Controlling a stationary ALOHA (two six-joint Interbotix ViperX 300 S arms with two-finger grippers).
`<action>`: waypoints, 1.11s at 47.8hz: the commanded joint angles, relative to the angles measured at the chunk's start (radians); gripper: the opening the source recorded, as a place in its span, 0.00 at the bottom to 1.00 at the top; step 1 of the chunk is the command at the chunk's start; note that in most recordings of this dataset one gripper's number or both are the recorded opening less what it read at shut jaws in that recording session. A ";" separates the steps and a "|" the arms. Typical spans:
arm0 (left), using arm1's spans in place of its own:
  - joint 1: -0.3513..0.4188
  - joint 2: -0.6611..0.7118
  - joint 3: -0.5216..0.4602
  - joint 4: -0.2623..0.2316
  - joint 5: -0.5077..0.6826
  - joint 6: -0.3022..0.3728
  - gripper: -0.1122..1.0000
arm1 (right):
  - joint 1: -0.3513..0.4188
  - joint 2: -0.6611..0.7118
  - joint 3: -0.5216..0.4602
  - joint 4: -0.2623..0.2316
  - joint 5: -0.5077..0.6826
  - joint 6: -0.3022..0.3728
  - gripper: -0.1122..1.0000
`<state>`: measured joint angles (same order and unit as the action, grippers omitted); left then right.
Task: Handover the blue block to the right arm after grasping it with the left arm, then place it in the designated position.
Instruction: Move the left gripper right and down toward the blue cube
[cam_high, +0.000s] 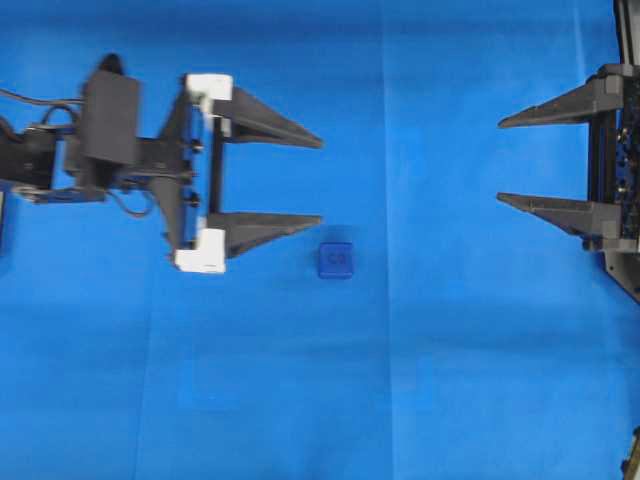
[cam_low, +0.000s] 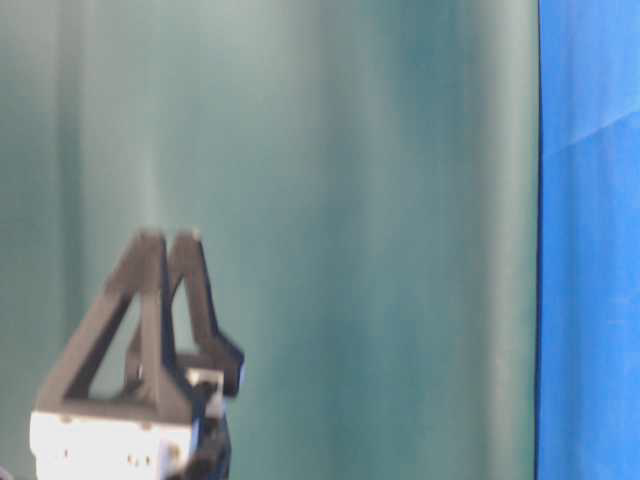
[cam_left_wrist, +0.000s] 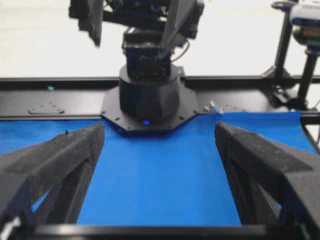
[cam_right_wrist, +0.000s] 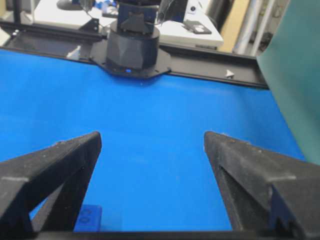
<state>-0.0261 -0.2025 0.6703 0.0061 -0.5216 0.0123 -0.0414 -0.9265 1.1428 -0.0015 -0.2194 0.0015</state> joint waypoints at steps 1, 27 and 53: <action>0.002 0.025 -0.071 0.002 0.015 0.000 0.94 | -0.003 0.009 -0.028 0.005 -0.005 0.002 0.98; 0.002 0.066 -0.127 -0.005 0.123 -0.011 0.94 | -0.003 0.011 -0.029 0.005 -0.005 0.006 0.98; 0.002 0.173 -0.454 -0.002 0.830 -0.043 0.94 | -0.003 0.017 -0.029 0.005 0.015 0.014 0.98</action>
<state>-0.0245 -0.0276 0.2869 0.0046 0.2209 -0.0291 -0.0430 -0.9143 1.1428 0.0000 -0.2040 0.0123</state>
